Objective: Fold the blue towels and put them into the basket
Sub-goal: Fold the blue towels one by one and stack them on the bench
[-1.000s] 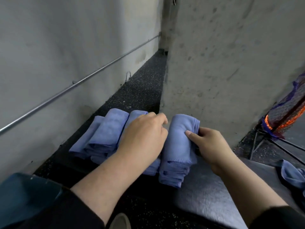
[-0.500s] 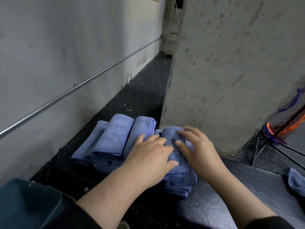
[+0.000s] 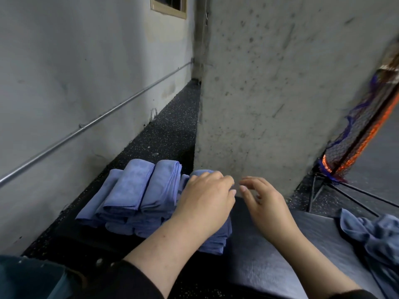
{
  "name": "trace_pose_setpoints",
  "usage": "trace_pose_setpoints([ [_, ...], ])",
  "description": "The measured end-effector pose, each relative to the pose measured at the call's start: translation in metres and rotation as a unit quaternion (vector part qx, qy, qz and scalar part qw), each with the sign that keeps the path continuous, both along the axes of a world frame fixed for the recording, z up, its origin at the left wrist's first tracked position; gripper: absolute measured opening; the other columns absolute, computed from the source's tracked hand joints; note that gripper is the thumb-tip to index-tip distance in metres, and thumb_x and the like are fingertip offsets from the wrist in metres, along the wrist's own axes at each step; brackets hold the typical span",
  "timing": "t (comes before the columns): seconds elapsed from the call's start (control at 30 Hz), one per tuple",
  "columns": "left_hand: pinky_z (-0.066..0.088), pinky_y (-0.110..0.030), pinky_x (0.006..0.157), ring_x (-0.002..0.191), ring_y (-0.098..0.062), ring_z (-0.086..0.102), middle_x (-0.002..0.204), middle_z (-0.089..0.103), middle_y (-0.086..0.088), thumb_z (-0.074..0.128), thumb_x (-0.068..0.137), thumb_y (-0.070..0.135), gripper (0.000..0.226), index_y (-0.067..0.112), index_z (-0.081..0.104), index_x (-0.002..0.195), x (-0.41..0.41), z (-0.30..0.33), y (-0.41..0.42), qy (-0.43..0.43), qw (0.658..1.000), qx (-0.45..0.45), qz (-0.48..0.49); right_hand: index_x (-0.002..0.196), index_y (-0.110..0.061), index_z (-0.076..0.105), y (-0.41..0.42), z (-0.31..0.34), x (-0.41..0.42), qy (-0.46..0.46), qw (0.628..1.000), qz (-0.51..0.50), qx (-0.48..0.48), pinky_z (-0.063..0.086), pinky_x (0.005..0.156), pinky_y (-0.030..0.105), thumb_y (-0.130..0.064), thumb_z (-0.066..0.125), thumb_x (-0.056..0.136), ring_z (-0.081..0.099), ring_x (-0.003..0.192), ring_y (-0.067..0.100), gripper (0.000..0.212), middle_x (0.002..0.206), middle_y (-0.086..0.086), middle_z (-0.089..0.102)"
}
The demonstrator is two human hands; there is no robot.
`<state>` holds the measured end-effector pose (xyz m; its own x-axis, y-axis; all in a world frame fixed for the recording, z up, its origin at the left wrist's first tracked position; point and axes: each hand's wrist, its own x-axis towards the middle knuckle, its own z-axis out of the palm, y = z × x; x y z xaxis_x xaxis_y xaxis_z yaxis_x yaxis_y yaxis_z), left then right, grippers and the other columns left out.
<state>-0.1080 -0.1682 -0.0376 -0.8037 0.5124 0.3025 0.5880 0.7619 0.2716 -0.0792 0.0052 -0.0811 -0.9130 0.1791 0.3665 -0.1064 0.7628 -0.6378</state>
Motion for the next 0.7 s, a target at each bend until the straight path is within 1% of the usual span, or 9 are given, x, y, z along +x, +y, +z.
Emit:
trace_pose_setpoints([
  [0.1, 0.046, -0.042, 0.090, 0.104, -0.025, 0.060, 0.107, 0.066, 0.001, 0.045, 0.100, 0.039, 0.026, 0.023, 0.066, 0.106, 0.003, 0.001, 0.018, -0.022, 0.998, 0.049, -0.020, 0.104, -0.022, 0.071, 0.021, 0.005, 0.023, -0.033, 0.999, -0.013, 0.024, 0.054, 0.085, 0.029, -0.033, 0.059, 0.098, 0.067, 0.092, 0.005, 0.018, 0.099, -0.012, 0.069],
  [0.17, 0.049, -0.044, 0.088, 0.101, -0.025, 0.062, 0.104, 0.066, 0.001, 0.047, 0.099, 0.041, 0.026, 0.025, 0.067, 0.104, 0.009, -0.001, 0.035, -0.054, 0.995, 0.072, -0.032, 0.101, -0.024, 0.072, 0.041, 0.005, 0.040, -0.062, 0.996, -0.031, 0.047, 0.053, 0.082, 0.032, -0.036, 0.059, 0.098, 0.066, 0.087, 0.007, 0.018, 0.093, -0.009, 0.070],
  [0.23, 0.049, -0.041, 0.086, 0.102, -0.022, 0.062, 0.104, 0.066, 0.005, 0.050, 0.099, 0.041, 0.022, 0.027, 0.066, 0.105, 0.019, -0.003, 0.055, -0.075, 0.994, 0.073, -0.044, 0.098, -0.024, 0.071, 0.063, 0.006, 0.057, -0.087, 0.993, -0.051, 0.060, 0.052, 0.082, 0.036, -0.037, 0.058, 0.098, 0.066, 0.084, 0.010, 0.019, 0.090, -0.006, 0.071],
  [0.33, 0.048, -0.036, 0.083, 0.101, -0.019, 0.060, 0.102, 0.064, 0.008, 0.050, 0.100, 0.042, 0.022, 0.028, 0.066, 0.107, 0.038, -0.004, 0.086, -0.088, 0.992, 0.052, -0.073, 0.103, -0.021, 0.072, 0.096, 0.012, 0.088, -0.111, 0.988, -0.084, 0.069, 0.052, 0.086, 0.036, -0.035, 0.059, 0.098, 0.067, 0.089, 0.015, 0.020, 0.095, -0.001, 0.073],
  [0.4, 0.048, -0.036, 0.081, 0.098, -0.018, 0.060, 0.098, 0.061, 0.009, 0.049, 0.100, 0.044, 0.022, 0.030, 0.065, 0.105, 0.049, -0.005, 0.107, -0.102, 0.989, 0.042, -0.096, 0.104, -0.021, 0.071, 0.119, 0.018, 0.107, -0.121, 0.984, -0.103, 0.082, 0.051, 0.087, 0.034, -0.035, 0.060, 0.097, 0.066, 0.092, 0.015, 0.020, 0.098, -0.002, 0.072],
  [0.47, 0.050, -0.037, 0.082, 0.096, -0.016, 0.059, 0.097, 0.059, 0.011, 0.046, 0.101, 0.046, 0.022, 0.032, 0.063, 0.105, 0.059, -0.007, 0.127, -0.114, 0.986, 0.021, -0.117, 0.104, -0.021, 0.071, 0.143, 0.022, 0.125, -0.130, 0.978, -0.127, 0.107, 0.050, 0.085, 0.034, -0.035, 0.060, 0.097, 0.064, 0.093, 0.014, 0.020, 0.098, -0.003, 0.071],
  [0.6, 0.050, -0.036, 0.083, 0.095, -0.014, 0.058, 0.098, 0.058, 0.012, 0.044, 0.102, 0.048, 0.024, 0.033, 0.062, 0.108, 0.073, -0.010, 0.160, -0.126, 0.982, -0.008, -0.142, 0.096, -0.017, 0.071, 0.200, 0.020, 0.155, -0.116, 0.956, -0.220, 0.156, 0.048, 0.078, 0.040, -0.032, 0.062, 0.094, 0.061, 0.094, 0.025, 0.018, 0.097, 0.002, 0.067],
  [0.67, 0.050, -0.036, 0.084, 0.096, -0.014, 0.058, 0.098, 0.058, 0.011, 0.045, 0.102, 0.048, 0.024, 0.033, 0.062, 0.108, 0.076, -0.013, 0.173, -0.133, 0.980, -0.018, -0.150, 0.103, -0.021, 0.072, 0.230, 0.017, 0.168, -0.130, 0.939, -0.273, 0.165, 0.048, 0.083, 0.042, -0.032, 0.064, 0.092, 0.059, 0.103, 0.029, 0.018, 0.107, 0.004, 0.065],
  [0.7, 0.050, -0.036, 0.084, 0.095, -0.014, 0.058, 0.097, 0.058, 0.011, 0.045, 0.102, 0.048, 0.023, 0.033, 0.062, 0.107, 0.077, -0.015, 0.179, -0.137, 0.978, -0.023, -0.153, 0.110, -0.022, 0.071, 0.245, 0.015, 0.174, -0.139, 0.928, -0.299, 0.173, 0.047, 0.088, 0.043, -0.032, 0.066, 0.090, 0.057, 0.110, 0.030, 0.023, 0.114, 0.004, 0.063],
])
